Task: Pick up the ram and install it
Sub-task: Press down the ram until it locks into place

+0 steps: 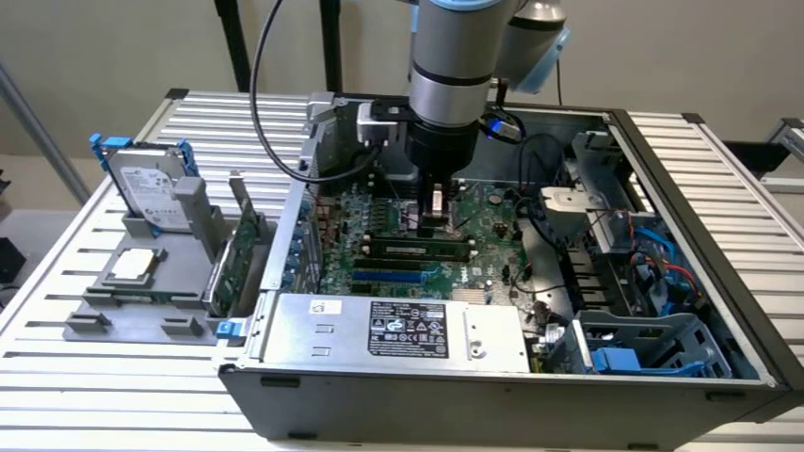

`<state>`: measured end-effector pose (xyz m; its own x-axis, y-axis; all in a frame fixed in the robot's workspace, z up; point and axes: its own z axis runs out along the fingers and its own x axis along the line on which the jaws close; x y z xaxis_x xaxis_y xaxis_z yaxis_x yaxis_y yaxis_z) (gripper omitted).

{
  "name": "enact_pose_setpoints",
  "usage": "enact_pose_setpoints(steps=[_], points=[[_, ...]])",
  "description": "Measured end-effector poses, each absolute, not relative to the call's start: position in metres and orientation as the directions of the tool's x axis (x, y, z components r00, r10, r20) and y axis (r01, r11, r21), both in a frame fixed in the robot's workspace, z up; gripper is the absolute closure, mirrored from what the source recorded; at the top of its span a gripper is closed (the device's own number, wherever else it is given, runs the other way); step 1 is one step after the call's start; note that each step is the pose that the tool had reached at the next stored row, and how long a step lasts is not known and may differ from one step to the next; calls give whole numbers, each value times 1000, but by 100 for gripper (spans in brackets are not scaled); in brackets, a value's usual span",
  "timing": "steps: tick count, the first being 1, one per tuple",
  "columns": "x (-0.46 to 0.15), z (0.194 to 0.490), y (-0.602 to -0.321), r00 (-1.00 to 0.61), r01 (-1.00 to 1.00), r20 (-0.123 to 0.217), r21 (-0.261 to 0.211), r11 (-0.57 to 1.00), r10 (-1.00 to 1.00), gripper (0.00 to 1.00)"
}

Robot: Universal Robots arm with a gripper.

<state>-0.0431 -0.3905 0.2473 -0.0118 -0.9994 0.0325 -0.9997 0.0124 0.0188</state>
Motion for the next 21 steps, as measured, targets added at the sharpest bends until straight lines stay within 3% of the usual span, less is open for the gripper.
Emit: enact_pose_setpoints(steps=[11, 21], points=[[-43, 240, -391, -12, -1000, 32, 18, 12, -999, 100], [-43, 234, -391, -12, -1000, 11, 16, 12, -1000, 100]])
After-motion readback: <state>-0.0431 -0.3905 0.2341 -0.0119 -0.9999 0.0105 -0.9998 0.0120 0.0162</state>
